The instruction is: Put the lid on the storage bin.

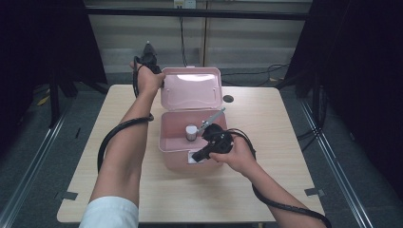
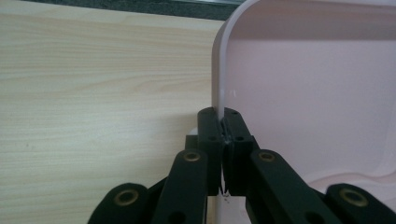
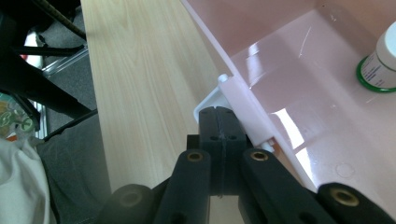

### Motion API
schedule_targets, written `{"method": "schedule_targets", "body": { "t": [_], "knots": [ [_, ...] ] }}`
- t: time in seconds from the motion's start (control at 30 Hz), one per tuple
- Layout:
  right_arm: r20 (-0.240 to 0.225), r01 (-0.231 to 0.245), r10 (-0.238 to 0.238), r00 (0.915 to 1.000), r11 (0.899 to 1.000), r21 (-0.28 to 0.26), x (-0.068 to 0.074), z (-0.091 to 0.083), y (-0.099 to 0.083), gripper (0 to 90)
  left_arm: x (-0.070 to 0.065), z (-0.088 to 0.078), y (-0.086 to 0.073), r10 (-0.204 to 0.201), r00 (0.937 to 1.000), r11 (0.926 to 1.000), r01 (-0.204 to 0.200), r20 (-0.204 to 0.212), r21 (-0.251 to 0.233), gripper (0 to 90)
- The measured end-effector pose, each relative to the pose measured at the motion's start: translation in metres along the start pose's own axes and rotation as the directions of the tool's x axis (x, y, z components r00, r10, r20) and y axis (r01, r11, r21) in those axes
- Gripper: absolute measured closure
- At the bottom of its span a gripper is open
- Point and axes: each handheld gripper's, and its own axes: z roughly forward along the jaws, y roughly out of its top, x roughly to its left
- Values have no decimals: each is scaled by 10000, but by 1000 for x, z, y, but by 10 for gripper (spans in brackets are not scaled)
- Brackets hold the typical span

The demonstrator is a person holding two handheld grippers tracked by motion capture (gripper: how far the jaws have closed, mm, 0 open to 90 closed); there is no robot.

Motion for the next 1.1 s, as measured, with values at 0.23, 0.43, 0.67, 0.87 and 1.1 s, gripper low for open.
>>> {"method": "schedule_targets", "body": {
  "t": [0.23,0.43,0.67,0.87,1.1],
  "knots": [
    [6,-34,34,10000,10000,43,0,0,1,900,-2,-13,-2,11,9999,9999,-10,106,-104,882],
    [-6,7,-7,10000,10000,54,-1,0,1,900,-4,-24,-3,92,9999,9999,-91,111,-92,881],
    [7,23,-23,10000,10000,67,0,0,1,900,-8,-35,-7,297,9995,9993,-295,79,-214,880],
    [52,25,-26,10000,9999,118,1,0,2,900,-10,-42,-9,512,9986,9986,-510,114,-136,878],
    [130,-27,25,9999,9998,197,1,0,3,900,-13,-51,-9,971,9953,9951,-971,-15,186,879]
  ]
}}
